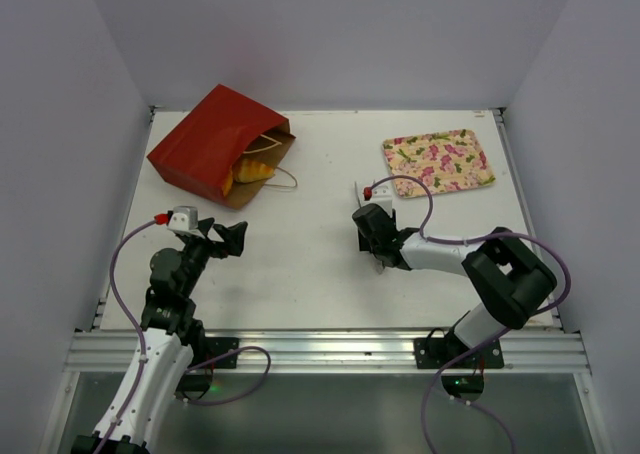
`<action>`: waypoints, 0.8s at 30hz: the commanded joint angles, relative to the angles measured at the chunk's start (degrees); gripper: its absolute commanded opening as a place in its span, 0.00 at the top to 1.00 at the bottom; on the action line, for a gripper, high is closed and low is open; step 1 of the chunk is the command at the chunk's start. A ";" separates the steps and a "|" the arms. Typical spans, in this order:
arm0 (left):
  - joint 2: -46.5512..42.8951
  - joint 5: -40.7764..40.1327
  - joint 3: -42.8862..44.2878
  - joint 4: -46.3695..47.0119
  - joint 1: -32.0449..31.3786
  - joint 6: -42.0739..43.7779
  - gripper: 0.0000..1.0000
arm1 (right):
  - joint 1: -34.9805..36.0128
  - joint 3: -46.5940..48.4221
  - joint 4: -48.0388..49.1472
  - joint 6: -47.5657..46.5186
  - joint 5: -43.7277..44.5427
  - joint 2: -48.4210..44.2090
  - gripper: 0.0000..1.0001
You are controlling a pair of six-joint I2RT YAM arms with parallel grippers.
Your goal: Take the fake bread out of the paper bag
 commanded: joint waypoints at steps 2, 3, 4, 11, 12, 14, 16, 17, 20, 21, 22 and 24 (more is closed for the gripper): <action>0.15 1.08 -0.10 2.46 -0.14 0.10 0.00 | 0.30 1.67 0.10 1.80 -0.23 0.80 0.48; 0.23 1.08 -0.10 2.55 -0.14 0.10 0.00 | 0.30 1.67 0.10 1.89 -0.32 0.89 0.48; 0.23 1.08 -0.10 2.55 -0.14 0.10 0.00 | 0.21 1.67 0.10 2.15 -0.41 0.97 0.48; 0.23 1.25 -0.10 2.72 -0.14 0.10 0.00 | 0.21 1.67 0.10 3.03 -1.55 1.41 0.43; 0.32 1.34 -0.10 2.72 -0.14 0.10 0.00 | 0.30 1.76 0.10 3.03 -1.72 1.41 0.42; 0.32 1.34 -0.10 2.72 -0.14 0.19 0.00 | 0.21 1.76 0.10 3.47 -1.81 1.59 0.39; 0.32 1.34 -0.10 2.72 -0.14 0.19 0.00 | 0.21 1.76 0.10 3.73 -1.72 1.68 0.38; 0.32 1.43 -0.10 2.81 -0.14 0.19 0.00 | 0.12 1.59 0.19 3.91 -1.72 1.59 0.37; 0.41 1.51 -0.10 2.81 -0.14 0.19 0.00 | 0.21 1.41 0.36 4.43 -1.99 1.50 0.36; 0.41 1.51 -0.10 2.81 -0.14 0.19 0.00 | 0.12 1.41 0.54 4.44 -1.99 1.41 0.36; 0.41 1.51 -0.18 2.90 -0.14 0.19 0.00 | 0.12 1.32 0.54 4.70 -1.99 1.33 0.35; 0.41 1.51 -0.19 2.90 -0.14 0.19 0.00 | 0.03 1.23 0.54 4.87 -1.99 1.33 0.35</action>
